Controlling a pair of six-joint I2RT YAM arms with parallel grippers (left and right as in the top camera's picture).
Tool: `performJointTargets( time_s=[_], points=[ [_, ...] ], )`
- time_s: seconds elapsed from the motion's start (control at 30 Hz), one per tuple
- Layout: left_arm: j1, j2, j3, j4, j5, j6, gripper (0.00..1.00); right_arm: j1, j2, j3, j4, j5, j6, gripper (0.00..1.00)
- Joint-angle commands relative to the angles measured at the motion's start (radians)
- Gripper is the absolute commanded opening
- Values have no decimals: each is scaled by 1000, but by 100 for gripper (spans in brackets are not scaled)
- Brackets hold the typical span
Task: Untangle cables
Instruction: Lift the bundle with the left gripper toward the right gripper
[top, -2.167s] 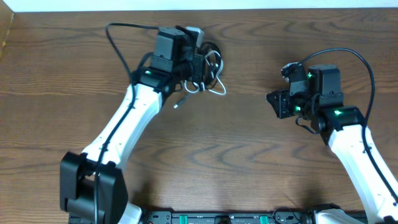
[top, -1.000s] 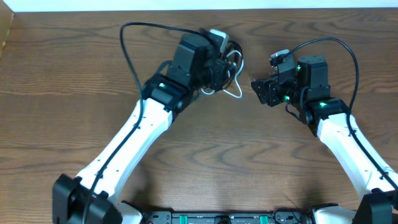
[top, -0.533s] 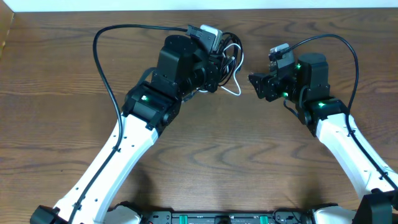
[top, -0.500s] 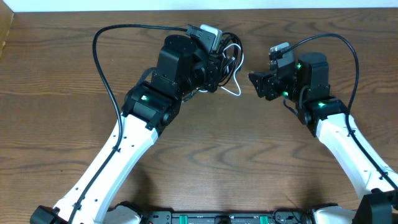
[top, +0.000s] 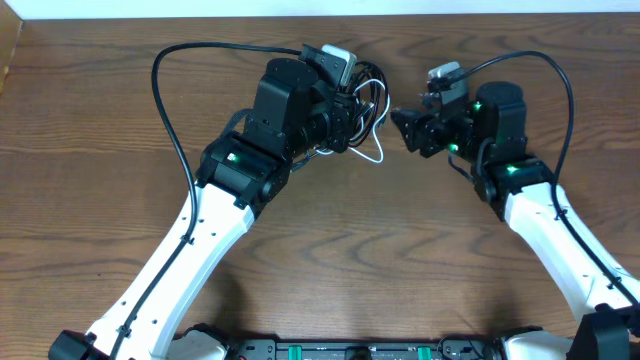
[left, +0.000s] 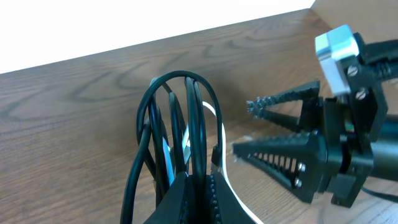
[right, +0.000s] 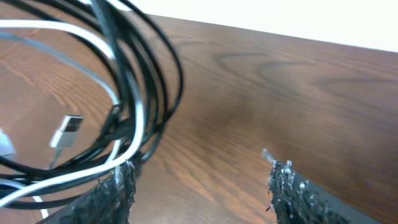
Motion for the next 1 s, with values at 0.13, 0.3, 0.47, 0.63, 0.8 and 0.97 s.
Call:
performJointTargets(
  time_s=[0.13,0.3,0.47,0.63,0.8,0.97],
  points=[
    [2,0,39,5,4,8,8,46,-2,16,8,5,3,66],
    [2,0,39,4,5,8,8,46,-2,16,11,5,2,64],
    [2,0,39,4,4,9,8,46,-2,16,10,24,2,63],
    [2,0,39,7,4,9,7,45,-2,16,7,50,2,63],
    [2,1,39,5,-3,9,7,45,-2,16,1,50,2,63],
    [-2,12,39,-6,-9,4,7,45,-2,16,3,50,2,63]
  ],
)
